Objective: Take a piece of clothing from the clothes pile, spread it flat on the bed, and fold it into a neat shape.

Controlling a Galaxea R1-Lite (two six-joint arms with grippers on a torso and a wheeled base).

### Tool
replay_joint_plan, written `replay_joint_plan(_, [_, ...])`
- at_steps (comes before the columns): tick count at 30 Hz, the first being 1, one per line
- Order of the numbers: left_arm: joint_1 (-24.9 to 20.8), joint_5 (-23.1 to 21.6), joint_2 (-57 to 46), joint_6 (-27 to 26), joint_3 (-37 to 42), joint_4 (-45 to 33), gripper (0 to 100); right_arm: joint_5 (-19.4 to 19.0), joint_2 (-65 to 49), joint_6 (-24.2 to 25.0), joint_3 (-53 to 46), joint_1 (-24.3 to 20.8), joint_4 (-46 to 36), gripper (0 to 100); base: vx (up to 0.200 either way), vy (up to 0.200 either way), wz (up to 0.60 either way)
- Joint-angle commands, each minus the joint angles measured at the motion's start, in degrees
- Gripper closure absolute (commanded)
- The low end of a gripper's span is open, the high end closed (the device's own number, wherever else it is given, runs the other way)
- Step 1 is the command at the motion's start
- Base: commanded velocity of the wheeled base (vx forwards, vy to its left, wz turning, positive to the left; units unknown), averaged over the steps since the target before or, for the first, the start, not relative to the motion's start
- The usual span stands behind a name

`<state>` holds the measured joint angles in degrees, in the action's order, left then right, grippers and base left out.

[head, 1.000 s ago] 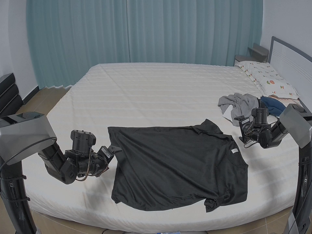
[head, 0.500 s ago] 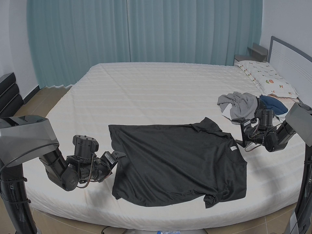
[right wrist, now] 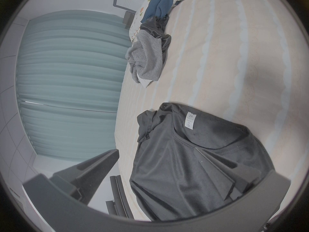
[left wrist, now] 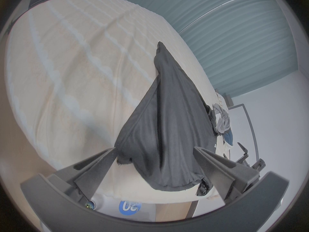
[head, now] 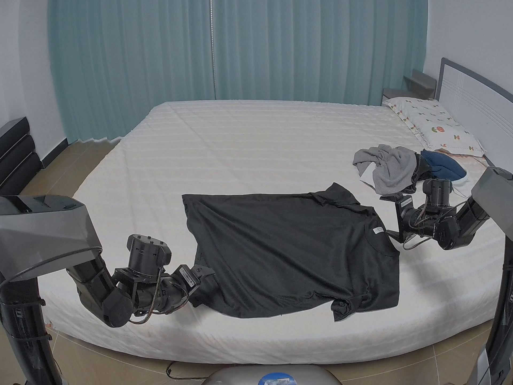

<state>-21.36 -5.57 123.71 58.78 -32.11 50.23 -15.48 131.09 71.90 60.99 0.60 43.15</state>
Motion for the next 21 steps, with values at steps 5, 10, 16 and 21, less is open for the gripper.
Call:
replay_joint_plan(5, [-2.0, 0.6, 0.7, 0.1, -0.2, -0.2, 0, 0.0, -0.2, 0.0, -0.2, -0.9, 0.1, 0, 0.000, 0.000, 0.00])
replay_joint_plan(10, [-2.1, 0.8, 1.1, -0.1, -0.3, -0.1, 0, -0.1, -0.3, 0.0, -0.2, -0.8, 0.1, 0, 0.000, 0.000, 0.00])
replay_joint_plan(16, [-2.2, 3.1, 3.0, -0.3, -2.3, 0.4, 0, 0.0, -0.3, -0.1, -0.3, -1.2, 0.2, 0, 0.000, 0.000, 0.00])
replay_joint_plan(21, [-2.4, 3.2, 3.1, -0.6, -2.3, 0.2, 0, 0.0, -0.5, -0.2, -0.3, -1.2, 0.4, 0, 0.000, 0.000, 0.00])
